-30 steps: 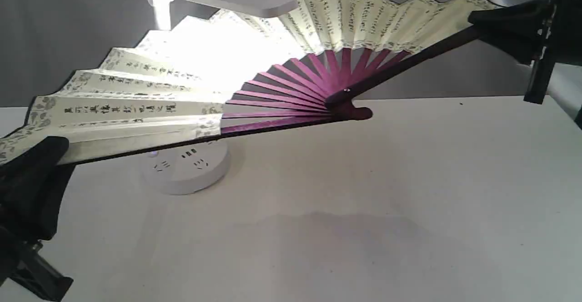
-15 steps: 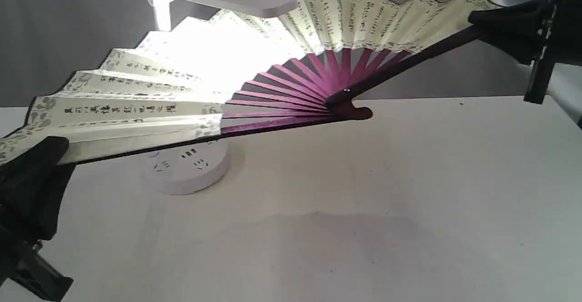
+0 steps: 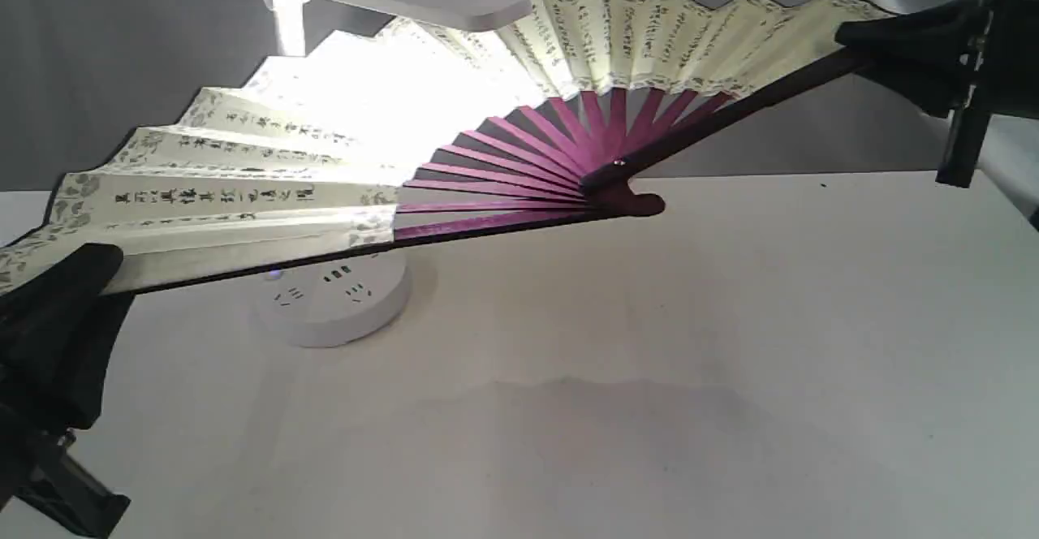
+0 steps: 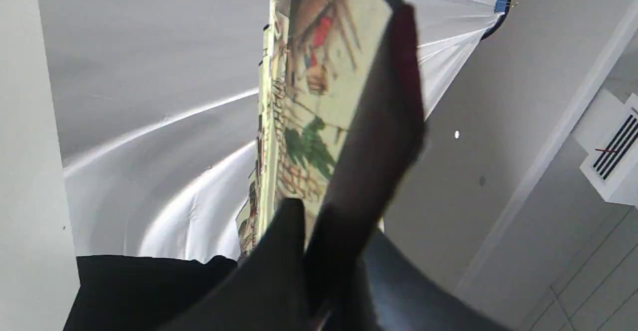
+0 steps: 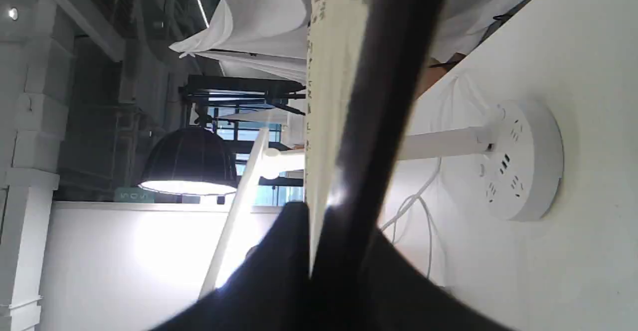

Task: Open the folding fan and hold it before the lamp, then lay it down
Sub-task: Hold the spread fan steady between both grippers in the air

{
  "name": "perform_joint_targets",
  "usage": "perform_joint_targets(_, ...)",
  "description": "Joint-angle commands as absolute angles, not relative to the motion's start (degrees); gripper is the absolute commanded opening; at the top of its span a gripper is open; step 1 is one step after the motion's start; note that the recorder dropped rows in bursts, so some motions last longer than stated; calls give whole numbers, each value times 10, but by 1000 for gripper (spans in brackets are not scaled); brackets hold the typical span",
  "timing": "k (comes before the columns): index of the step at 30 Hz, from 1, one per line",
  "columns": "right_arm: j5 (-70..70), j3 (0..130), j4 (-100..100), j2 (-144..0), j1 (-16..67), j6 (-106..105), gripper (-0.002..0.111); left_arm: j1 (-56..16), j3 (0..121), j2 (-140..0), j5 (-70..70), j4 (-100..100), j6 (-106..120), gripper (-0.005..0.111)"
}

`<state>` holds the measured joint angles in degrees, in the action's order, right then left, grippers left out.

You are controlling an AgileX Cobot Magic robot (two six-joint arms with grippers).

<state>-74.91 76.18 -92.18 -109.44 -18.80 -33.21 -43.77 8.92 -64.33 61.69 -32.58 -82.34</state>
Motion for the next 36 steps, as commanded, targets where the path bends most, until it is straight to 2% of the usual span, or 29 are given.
perform_joint_targets(1,-700,760,-891,-1099,-199,-372,0,-435,91,-626,700,-375,-862,0)
perform_joint_targets(21,-700,758,-884,-1135,-210,-370,0,-435,137,-628,569,-427,-762,0)
perform_joint_targets(30,-700,758,-855,-1136,-246,-370,0,-435,137,-628,563,-436,-743,0)
perform_joint_targets(36,-700,758,-838,-1136,-248,-369,0,-435,137,-680,563,-432,-766,0)
